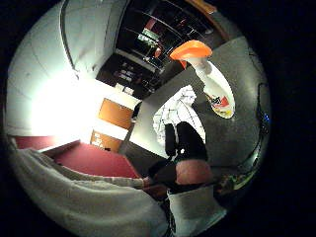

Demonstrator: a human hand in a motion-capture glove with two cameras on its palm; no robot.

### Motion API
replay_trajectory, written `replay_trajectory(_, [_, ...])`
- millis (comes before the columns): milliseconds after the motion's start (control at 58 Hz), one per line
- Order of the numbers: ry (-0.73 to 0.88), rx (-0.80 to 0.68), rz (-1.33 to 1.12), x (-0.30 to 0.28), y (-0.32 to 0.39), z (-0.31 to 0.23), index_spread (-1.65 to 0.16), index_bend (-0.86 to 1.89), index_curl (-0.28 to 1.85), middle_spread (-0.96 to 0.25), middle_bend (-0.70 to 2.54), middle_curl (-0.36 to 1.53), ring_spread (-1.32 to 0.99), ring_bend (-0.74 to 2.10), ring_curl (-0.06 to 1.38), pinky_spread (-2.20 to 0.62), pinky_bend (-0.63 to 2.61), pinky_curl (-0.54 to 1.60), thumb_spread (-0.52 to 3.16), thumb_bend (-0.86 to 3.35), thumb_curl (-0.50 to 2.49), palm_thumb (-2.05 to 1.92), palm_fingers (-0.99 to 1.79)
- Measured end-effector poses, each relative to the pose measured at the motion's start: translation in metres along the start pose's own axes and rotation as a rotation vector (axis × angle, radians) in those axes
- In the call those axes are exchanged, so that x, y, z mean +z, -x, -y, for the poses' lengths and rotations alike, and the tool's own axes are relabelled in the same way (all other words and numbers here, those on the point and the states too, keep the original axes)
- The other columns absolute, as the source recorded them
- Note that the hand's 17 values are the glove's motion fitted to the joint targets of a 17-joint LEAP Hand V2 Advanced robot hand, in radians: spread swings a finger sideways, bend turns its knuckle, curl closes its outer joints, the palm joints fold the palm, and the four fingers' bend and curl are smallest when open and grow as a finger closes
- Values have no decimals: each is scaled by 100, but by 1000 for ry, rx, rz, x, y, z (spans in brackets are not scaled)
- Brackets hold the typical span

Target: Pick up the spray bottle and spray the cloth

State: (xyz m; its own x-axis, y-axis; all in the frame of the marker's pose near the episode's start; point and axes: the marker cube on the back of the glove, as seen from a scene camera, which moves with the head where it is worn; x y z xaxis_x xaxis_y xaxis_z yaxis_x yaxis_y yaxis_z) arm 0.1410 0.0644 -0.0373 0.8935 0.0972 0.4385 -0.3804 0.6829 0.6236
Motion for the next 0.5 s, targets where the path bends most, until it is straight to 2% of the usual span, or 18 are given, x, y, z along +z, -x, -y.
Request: replay_trajectory(500, [-56,128,130,16,-28,12,-35,10,17,-2,24,36,-4,40,31,20,44,37,99,-3,41,66,12])
